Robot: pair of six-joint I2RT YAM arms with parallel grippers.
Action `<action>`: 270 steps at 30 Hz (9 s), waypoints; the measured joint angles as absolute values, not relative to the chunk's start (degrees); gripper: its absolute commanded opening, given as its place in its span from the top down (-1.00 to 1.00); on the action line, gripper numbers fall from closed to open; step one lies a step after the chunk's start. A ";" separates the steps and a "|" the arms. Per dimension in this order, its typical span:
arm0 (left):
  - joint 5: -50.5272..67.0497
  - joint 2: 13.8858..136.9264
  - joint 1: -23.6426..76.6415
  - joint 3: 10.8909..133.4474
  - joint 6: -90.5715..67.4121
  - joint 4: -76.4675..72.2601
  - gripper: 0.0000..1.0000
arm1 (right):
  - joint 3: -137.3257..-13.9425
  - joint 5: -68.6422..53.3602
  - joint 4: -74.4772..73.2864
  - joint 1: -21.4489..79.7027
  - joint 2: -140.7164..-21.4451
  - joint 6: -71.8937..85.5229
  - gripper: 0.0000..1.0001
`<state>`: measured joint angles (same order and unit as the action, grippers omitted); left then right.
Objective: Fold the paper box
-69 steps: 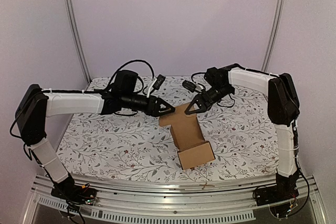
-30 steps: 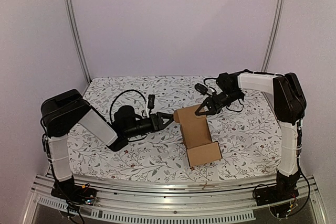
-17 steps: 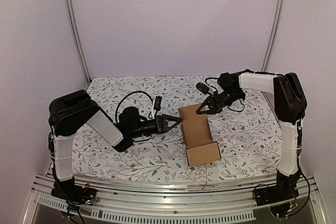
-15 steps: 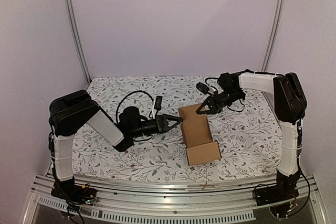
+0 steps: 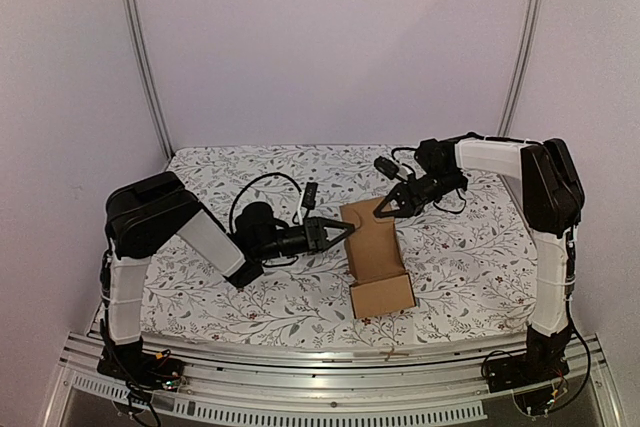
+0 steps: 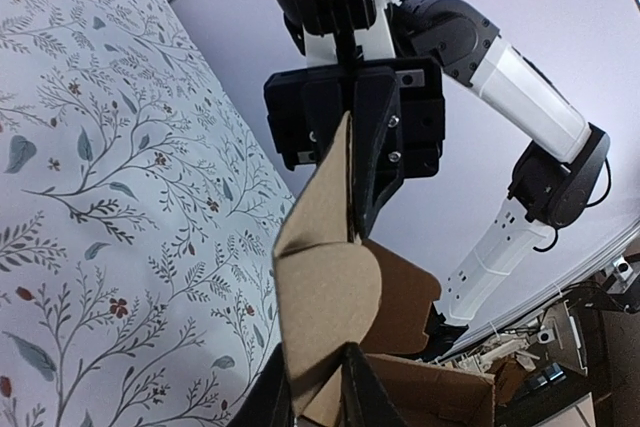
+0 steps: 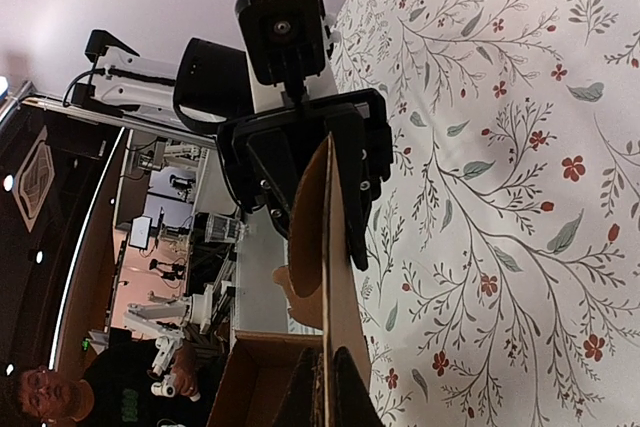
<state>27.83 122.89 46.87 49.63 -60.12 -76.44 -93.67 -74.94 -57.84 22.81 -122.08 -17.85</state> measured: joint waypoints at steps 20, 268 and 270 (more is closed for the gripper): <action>30.63 123.02 46.22 53.84 -61.73 -75.68 0.88 | -93.67 -77.12 -58.87 23.24 -121.99 -19.66 1.00; -13.13 119.04 63.83 55.13 6.48 -51.16 -0.34 | -93.80 10.96 -58.96 49.95 -101.03 -29.36 1.00; -13.19 119.04 64.16 54.89 6.68 -51.44 -0.36 | -92.33 10.70 -58.33 49.93 -99.92 -29.36 1.00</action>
